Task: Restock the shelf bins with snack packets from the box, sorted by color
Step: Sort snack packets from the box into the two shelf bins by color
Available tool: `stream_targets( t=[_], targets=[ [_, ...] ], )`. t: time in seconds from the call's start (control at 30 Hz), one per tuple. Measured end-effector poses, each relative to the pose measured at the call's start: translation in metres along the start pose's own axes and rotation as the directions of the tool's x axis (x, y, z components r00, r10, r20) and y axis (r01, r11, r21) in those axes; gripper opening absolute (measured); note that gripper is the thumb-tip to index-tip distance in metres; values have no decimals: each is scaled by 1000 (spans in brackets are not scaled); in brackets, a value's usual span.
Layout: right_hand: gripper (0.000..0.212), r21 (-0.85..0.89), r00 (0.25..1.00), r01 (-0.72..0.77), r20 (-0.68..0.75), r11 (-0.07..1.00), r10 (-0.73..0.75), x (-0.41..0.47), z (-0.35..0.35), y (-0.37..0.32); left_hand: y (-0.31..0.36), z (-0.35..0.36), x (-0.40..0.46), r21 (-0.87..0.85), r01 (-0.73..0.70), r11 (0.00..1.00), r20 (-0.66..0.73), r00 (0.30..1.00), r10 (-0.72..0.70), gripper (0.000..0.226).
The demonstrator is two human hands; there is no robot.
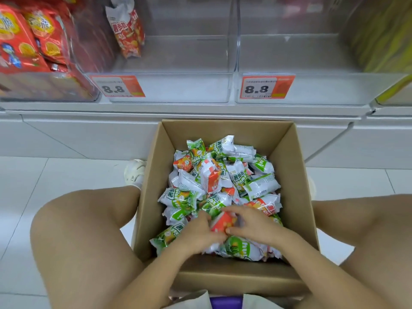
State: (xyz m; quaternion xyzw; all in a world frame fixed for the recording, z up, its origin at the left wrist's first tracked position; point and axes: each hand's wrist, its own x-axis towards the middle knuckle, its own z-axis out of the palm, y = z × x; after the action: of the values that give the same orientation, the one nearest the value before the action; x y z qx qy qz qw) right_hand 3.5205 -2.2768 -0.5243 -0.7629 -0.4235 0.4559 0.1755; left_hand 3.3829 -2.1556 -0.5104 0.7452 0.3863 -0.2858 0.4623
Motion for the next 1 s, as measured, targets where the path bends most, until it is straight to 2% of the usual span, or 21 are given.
stream_targets(
  t=[0.03,0.07,0.1,0.17,0.3,0.37,0.4,0.43,0.47,0.5,0.53,0.6,0.67,0.73,0.8,0.83,0.87,0.93,1.0],
  targets=[
    [56,116,1000,-7,-18,993,9,-2,-7,1,3,-10,-3,-246,43,968,83,996,-23,42],
    [54,203,999,5,-34,979,2,-3,-12,2,5,-18,-5,-456,92,885,172,985,-14,38],
    [52,258,999,17,-42,966,-7,-5,-17,1,6,-27,-6,-586,135,799,229,973,3,40],
    [48,327,999,32,-35,945,-22,-8,-23,-3,6,-39,-8,-668,165,726,263,965,22,40],
    [55,345,998,-38,69,938,15,-15,-27,-15,13,-47,-10,-623,91,777,234,969,75,44],
    [51,390,992,-84,122,917,39,-16,-25,-17,21,-51,-9,-597,29,802,144,987,72,48],
    [49,446,990,-111,124,888,62,-16,-25,-16,24,-53,-8,-586,-16,810,27,999,39,46],
    [47,501,990,-139,102,854,102,-15,-24,-14,27,-56,-6,-554,-86,828,-153,988,0,41],
    [45,553,986,-165,70,817,152,-14,-24,-12,28,-58,-1,-458,-165,873,-358,934,-12,37],
    [44,601,978,-187,40,777,204,-13,-25,-9,29,-61,6,-321,-215,923,-504,863,26,39],
    [44,649,966,-211,23,731,258,-12,-26,-7,31,-62,14,-194,-241,951,-562,822,94,48],
    [48,720,944,-230,3,655,329,-10,-27,-2,35,-62,33,-56,-269,962,-522,829,201,69],
    [55,743,930,-242,-6,625,368,-8,-27,2,41,-59,52,48,-261,964,-476,843,252,81],
    [56,749,924,-245,-10,616,381,-8,-28,1,45,-56,65,113,-260,959,-498,821,281,73],
    [57,764,918,-224,-42,604,394,-8,-27,2,47,-56,66,28,-291,956,-534,804,260,58],
    [55,777,913,-207,-65,594,403,-8,-28,1,49,-58,63,-117,-319,941,-542,814,209,57],
    [53,792,901,-194,-89,578,424,-8,-29,1,51,-61,58,-314,-343,885,-529,837,137,56],
    [57,829,878,-176,-111,530,466,-7,-32,0,53,-70,42,-665,-382,642,-470,882,39,52],
    [62,881,888,-157,-72,447,454,-5,-34,-3,51,-75,23,-834,-395,386,-421,907,19,55]
  ],
)
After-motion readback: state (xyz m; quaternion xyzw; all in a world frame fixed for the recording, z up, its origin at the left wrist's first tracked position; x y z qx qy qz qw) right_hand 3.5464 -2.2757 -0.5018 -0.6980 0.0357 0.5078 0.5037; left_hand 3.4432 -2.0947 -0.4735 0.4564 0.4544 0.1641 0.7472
